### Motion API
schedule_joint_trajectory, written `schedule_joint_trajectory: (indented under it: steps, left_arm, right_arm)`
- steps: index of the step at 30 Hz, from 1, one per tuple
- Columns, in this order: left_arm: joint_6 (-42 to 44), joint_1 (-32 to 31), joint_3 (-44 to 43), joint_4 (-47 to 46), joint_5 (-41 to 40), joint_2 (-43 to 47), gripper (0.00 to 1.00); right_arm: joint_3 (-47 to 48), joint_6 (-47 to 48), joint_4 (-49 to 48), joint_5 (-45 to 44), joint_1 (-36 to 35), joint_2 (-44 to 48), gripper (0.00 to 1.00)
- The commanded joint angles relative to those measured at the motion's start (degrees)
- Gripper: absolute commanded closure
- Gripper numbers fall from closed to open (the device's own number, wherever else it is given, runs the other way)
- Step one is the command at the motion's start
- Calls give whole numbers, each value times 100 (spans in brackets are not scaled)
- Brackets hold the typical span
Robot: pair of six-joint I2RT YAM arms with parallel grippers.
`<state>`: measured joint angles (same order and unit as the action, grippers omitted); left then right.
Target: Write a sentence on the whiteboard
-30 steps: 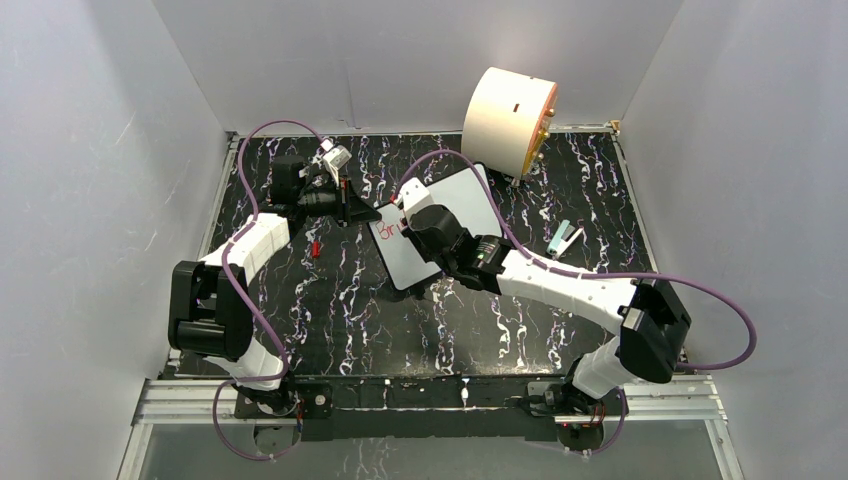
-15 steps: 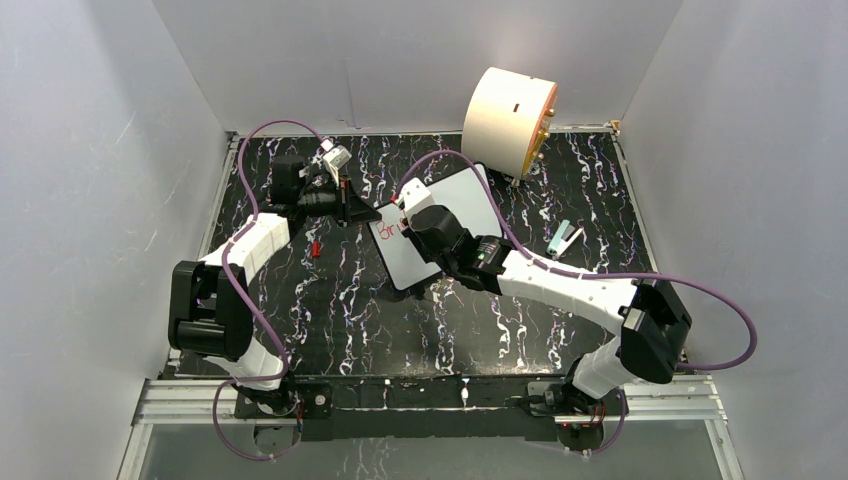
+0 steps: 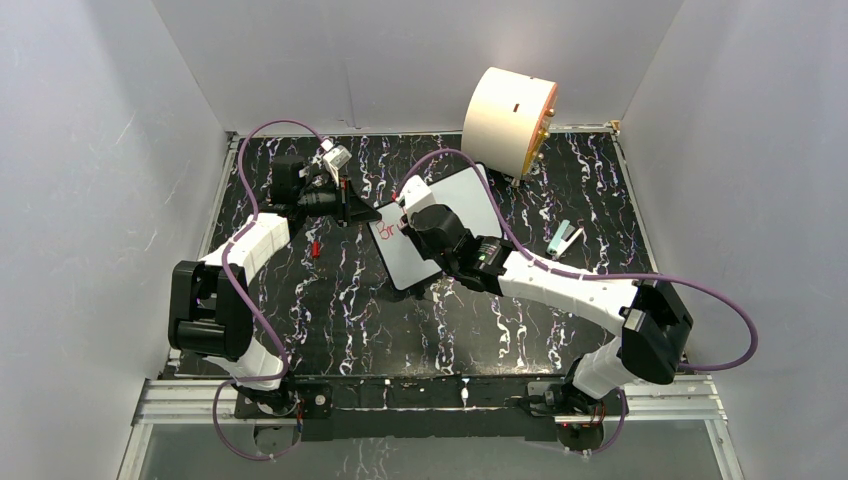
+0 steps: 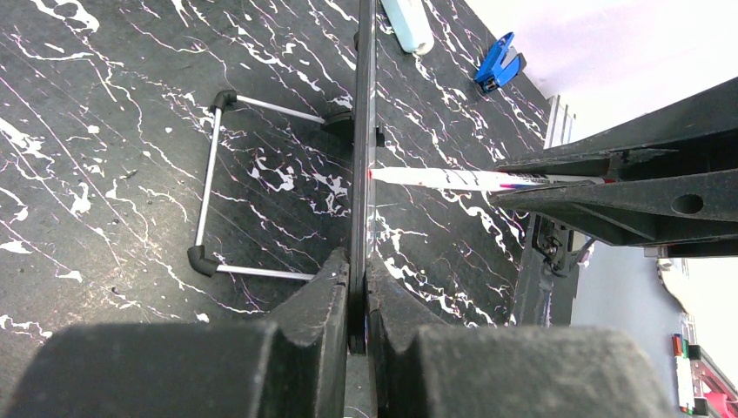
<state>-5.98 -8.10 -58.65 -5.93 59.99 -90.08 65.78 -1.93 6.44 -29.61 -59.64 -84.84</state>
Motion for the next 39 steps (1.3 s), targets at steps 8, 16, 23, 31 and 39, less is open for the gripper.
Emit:
schedule_joint_trajectory:
  steps: [8, 16, 23, 31, 39]
  left_arm:
    - [172, -105, 38, 410, -129, -141, 100]
    - [176, -109, 31, 411, -132, -141, 100]
    - [176, -109, 32, 413, -128, -147, 100]
    - [170, -113, 37, 419, -138, -150, 100]
    - [176, -113, 29, 426, -137, -150, 100]
  right_arm:
    - [17, 90, -443, -276, 37, 108, 100]
    - [-4, 92, -355, -432, 36, 122, 100]
    - [-32, -53, -106, -340, 33, 129, 100]
    - [-107, -164, 64, -282, 39, 185, 100]
    - [-145, -186, 72, -288, 31, 219, 100]
